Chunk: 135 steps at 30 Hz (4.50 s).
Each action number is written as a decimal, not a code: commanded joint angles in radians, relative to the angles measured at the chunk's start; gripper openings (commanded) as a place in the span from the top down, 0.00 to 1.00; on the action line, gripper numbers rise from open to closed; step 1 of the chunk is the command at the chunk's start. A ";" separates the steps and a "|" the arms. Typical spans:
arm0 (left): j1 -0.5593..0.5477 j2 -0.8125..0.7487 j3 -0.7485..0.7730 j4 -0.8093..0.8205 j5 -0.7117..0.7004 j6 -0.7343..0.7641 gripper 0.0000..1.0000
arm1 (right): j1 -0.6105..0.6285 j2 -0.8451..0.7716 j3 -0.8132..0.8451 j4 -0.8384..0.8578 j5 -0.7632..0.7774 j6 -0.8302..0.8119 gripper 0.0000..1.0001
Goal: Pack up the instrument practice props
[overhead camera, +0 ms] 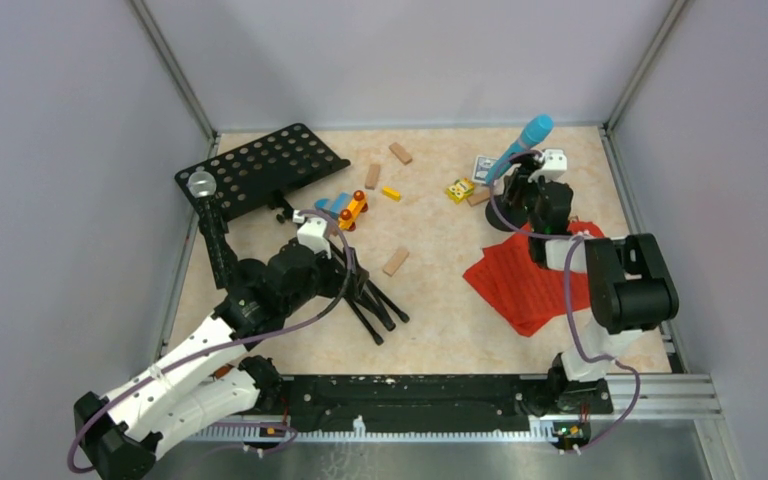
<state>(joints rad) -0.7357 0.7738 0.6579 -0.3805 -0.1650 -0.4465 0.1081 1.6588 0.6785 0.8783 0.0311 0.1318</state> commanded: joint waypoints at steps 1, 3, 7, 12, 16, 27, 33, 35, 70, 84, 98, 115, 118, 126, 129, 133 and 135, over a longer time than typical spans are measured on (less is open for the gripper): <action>0.002 -0.013 0.004 0.005 -0.012 -0.011 0.01 | -0.007 0.074 0.055 0.169 -0.012 -0.018 0.52; 0.002 -0.010 0.004 0.009 -0.014 -0.012 0.01 | -0.008 0.096 0.065 0.209 -0.026 -0.021 0.57; 0.002 -0.006 0.007 0.014 -0.015 -0.012 0.01 | -0.007 0.123 0.072 0.283 -0.095 -0.018 0.74; 0.002 -0.024 0.009 0.009 -0.028 -0.008 0.01 | -0.008 0.094 0.046 0.383 -0.107 -0.011 1.00; 0.001 -0.047 0.011 0.001 -0.041 0.001 0.01 | -0.007 0.010 0.052 0.355 -0.107 -0.044 1.00; 0.002 -0.151 0.028 -0.021 -0.077 0.030 0.01 | 0.241 -0.398 0.045 -0.044 -0.063 -0.185 1.00; 0.002 -0.215 0.073 -0.022 -0.040 0.081 0.01 | 0.526 -0.552 -0.096 -0.140 0.113 -0.151 1.00; 0.002 -0.232 0.097 -0.021 -0.020 0.107 0.01 | 0.628 -0.585 -0.144 -0.149 0.175 -0.146 1.00; 0.002 -0.278 -0.042 0.201 0.306 0.185 0.01 | 0.920 -0.859 -0.492 -0.296 0.197 0.028 0.31; 0.000 -0.205 -0.209 0.767 0.625 0.396 0.01 | 0.920 -1.255 -0.283 -0.899 0.040 -0.073 0.28; -0.051 0.120 -0.140 1.055 0.671 0.332 0.01 | 0.889 -1.095 -0.160 -1.034 -0.121 -0.219 0.26; -0.122 0.286 -0.079 1.155 0.578 0.307 0.27 | 0.889 -1.206 -0.186 -1.113 -0.086 -0.170 0.37; -0.122 0.298 -0.069 1.136 0.581 0.310 0.27 | 0.889 -1.228 -0.189 -1.125 -0.078 -0.161 0.37; -0.122 0.339 -0.069 1.155 0.579 0.282 0.31 | 0.889 -1.234 -0.180 -1.132 -0.073 -0.152 0.41; -0.122 0.345 -0.076 1.167 0.580 0.276 0.32 | 0.889 -1.237 -0.178 -1.138 -0.071 -0.149 0.42; -0.122 0.342 -0.081 1.170 0.572 0.276 0.40 | 0.889 -1.243 -0.172 -1.144 -0.071 -0.146 0.46; -0.122 0.340 -0.080 1.173 0.574 0.276 0.46 | 0.889 -1.245 -0.171 -1.147 -0.070 -0.148 0.47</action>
<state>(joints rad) -0.8536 1.1175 0.5556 0.7193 0.4194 -0.1616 1.0046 0.4290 0.4854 -0.2668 -0.0498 -0.0246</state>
